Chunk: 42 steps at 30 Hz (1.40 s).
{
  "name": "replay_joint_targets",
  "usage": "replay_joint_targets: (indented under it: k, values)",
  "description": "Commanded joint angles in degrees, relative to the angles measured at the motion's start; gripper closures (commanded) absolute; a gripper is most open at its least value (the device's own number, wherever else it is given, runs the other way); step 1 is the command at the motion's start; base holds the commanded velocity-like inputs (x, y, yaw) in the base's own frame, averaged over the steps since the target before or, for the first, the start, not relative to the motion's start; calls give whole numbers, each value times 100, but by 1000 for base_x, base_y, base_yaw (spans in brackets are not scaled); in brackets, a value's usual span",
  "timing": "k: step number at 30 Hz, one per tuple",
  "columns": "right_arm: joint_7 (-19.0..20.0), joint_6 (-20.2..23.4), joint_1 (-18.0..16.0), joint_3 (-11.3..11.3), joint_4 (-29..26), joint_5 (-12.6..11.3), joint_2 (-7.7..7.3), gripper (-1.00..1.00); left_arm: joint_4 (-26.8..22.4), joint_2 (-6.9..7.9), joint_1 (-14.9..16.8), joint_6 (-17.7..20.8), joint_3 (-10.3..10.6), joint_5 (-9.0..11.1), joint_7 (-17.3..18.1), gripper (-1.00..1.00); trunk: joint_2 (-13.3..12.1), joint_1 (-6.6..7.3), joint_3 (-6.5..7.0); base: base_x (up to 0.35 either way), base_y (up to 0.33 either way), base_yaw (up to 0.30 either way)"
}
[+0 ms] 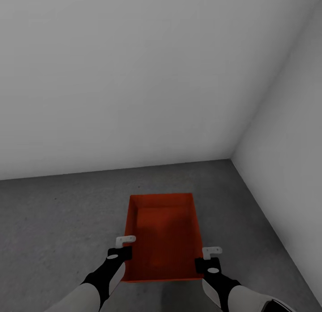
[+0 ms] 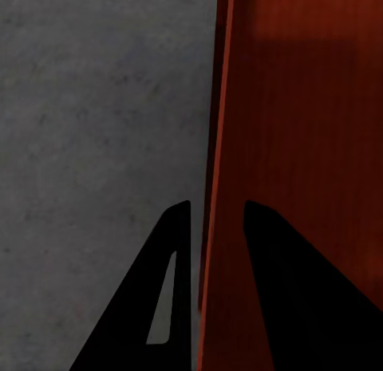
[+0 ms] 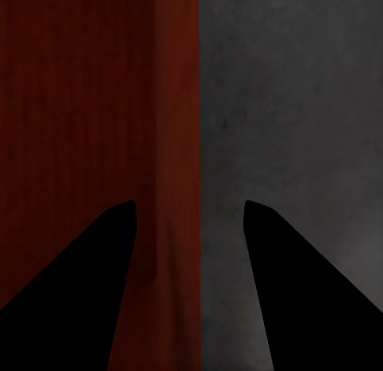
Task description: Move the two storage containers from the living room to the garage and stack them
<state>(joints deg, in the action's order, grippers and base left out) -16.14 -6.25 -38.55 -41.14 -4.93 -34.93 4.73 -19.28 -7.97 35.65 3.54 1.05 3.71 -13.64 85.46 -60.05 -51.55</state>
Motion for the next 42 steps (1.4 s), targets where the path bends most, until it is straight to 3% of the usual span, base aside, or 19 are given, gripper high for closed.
replay_joint_targets:
  k: [1,6,14,20,31,37,42]
  values:
    - [-144,-43,-3,273,256,-40,-33,100,-23,6,3,41,-141,-55,-57,100,43,-22,-22,0,0,0]
    - [-140,-43,-3,273,256,-40,-33,100,-21,6,3,41,-144,-50,-52,100,244,-132,-111,0,0,0]
    - [-143,-43,-3,273,256,-40,-33,100,-23,6,3,41,-142,-50,-52,100,244,-132,-111,0,0,0]
    - [-141,-43,-3,273,256,-40,-33,100,-23,6,3,41,-144,-52,-57,100,485,-264,-219,0,0,0]
    - [-141,-43,-3,273,256,-40,-33,100,-23,6,3,41,-146,-54,-57,100,485,-264,-219,0,0,0]
    - [-141,-43,-3,273,256,-40,-33,100,-23,6,3,41,-146,-55,-58,100,725,-395,-327,0,0,0]
    - [-143,-43,-3,273,256,-40,-33,100,-23,6,3,41,-148,-54,-58,100,725,-395,-327,0,0,0]
